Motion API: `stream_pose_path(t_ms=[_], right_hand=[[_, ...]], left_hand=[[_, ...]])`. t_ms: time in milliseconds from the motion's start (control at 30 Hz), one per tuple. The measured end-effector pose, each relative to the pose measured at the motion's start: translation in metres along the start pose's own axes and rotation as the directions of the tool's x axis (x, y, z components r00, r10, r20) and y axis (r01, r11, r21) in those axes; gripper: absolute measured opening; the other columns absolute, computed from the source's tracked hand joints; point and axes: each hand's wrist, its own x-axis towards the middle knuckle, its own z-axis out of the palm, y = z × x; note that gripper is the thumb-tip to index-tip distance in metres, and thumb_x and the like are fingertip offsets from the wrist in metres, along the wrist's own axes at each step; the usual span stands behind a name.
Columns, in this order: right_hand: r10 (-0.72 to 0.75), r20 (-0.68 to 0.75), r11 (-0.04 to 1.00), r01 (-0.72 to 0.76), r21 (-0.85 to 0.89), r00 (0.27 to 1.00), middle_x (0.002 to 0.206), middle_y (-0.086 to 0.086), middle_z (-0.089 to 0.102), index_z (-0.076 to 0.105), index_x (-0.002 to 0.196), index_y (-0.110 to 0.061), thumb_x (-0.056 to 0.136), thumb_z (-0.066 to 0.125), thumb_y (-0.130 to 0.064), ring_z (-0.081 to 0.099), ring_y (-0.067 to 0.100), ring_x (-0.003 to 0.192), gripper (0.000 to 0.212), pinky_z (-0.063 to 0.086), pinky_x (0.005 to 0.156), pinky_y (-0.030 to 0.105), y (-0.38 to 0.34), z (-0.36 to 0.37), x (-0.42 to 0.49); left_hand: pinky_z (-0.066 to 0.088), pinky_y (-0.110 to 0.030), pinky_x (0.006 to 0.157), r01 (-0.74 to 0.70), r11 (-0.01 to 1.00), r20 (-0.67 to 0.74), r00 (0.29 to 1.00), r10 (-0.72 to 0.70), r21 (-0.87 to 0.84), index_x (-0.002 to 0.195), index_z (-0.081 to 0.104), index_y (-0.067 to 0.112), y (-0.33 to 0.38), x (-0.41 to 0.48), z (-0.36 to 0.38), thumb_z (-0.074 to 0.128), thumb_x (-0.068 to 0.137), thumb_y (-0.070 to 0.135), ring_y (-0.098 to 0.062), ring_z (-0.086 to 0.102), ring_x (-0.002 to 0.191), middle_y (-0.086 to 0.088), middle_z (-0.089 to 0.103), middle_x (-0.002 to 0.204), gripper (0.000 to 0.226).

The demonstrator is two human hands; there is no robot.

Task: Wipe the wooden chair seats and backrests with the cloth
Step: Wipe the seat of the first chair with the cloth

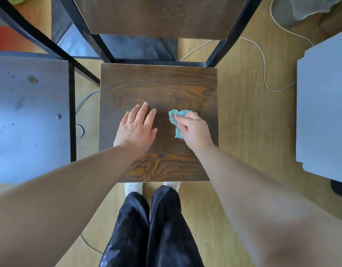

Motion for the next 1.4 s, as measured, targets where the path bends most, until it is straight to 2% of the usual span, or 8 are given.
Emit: stream_pose_path(t_ms=[200,400,567,767,967,1133,1233,1400], right_hand=[[-0.09,-0.007,0.995,0.089,-0.034,0.996,0.098,0.007,0.061,0.065,0.127,-0.014,0.096,0.059,-0.01,0.058,0.023,0.088,0.033,0.051,0.082,0.037,-0.006,0.026,-0.05],[-0.096,0.055,0.993,0.099,-0.068,0.994,0.102,0.0,0.058,0.063,0.131,-0.017,0.097,0.058,-0.015,0.057,0.015,0.092,0.034,0.049,0.085,0.022,-0.009,0.046,-0.092],[-0.073,0.103,0.995,0.08,-0.064,0.992,0.1,-0.004,0.057,0.063,0.13,-0.019,0.096,0.059,-0.014,0.054,0.01,0.088,0.035,0.048,0.08,0.02,-0.011,0.058,-0.12],[0.033,0.141,0.998,-0.04,0.048,0.989,0.119,-0.005,0.057,0.062,0.131,-0.019,0.097,0.058,-0.015,0.055,0.008,0.106,0.035,0.047,0.095,0.017,-0.015,0.059,-0.129],[0.073,-0.156,0.988,-0.05,0.144,0.985,0.115,0.001,0.061,0.067,0.124,-0.015,0.096,0.059,-0.013,0.059,0.01,0.103,0.03,0.046,0.086,0.009,-0.013,0.031,-0.104],[0.166,-0.326,0.976,-0.109,0.186,0.931,0.106,0.003,0.06,0.07,0.119,-0.015,0.092,0.06,-0.01,0.059,0.018,0.097,0.029,0.04,0.084,0.016,0.003,-0.036,-0.022],[0.143,-0.351,0.987,-0.109,0.115,0.925,0.114,0.002,0.058,0.067,0.124,-0.017,0.096,0.057,-0.013,0.057,0.014,0.102,0.03,0.038,0.085,0.011,0.015,-0.079,0.033],[0.081,-0.297,0.997,-0.072,0.04,0.951,0.116,0.002,0.057,0.068,0.123,-0.015,0.097,0.055,-0.011,0.058,0.017,0.103,0.03,0.045,0.086,0.018,0.028,-0.117,0.094]], left_hand=[[0.014,-0.044,0.122,0.004,0.999,0.013,1.0,-0.004,-0.032,0.156,0.021,0.02,-0.005,-0.036,0.027,0.039,0.102,0.041,-0.029,0.012,0.15,-0.009,0.014,0.164,0.061],[0.013,-0.044,0.122,-0.003,0.999,0.031,1.0,0.004,-0.033,0.156,0.019,0.02,-0.005,-0.066,0.04,0.038,0.103,0.041,-0.028,0.011,0.151,-0.008,0.014,0.165,0.06],[0.011,-0.044,0.122,-0.033,0.999,0.047,0.998,0.034,-0.025,0.156,0.016,0.021,-0.005,-0.082,0.04,0.033,0.104,0.041,-0.027,0.007,0.151,-0.007,0.01,0.165,0.059],[0.011,-0.045,0.123,-0.031,0.999,0.05,0.998,0.033,-0.034,0.156,0.016,0.02,-0.009,-0.089,0.037,0.033,0.104,0.042,-0.028,0.007,0.151,-0.008,0.01,0.165,0.059],[0.014,-0.045,0.122,-0.019,1.0,0.022,1.0,0.019,-0.022,0.156,0.018,0.02,-0.011,-0.069,0.03,0.035,0.103,0.041,-0.028,0.011,0.151,-0.008,0.014,0.165,0.059],[0.015,-0.044,0.122,0.0,1.0,-0.003,1.0,0.0,-0.005,0.157,0.016,0.021,-0.008,-0.036,0.014,0.034,0.103,0.043,-0.027,0.01,0.151,-0.006,0.013,0.165,0.062],[0.016,-0.043,0.122,0.012,1.0,-0.023,1.0,-0.012,-0.022,0.157,0.017,0.02,0.001,-0.012,0.003,0.035,0.102,0.043,-0.026,0.011,0.151,-0.007,0.013,0.165,0.062],[0.016,-0.042,0.122,0.036,0.998,-0.042,0.998,-0.038,-0.052,0.158,0.015,0.021,0.022,0.026,-0.008,0.035,0.103,0.044,-0.025,0.01,0.151,-0.005,0.012,0.165,0.063]])
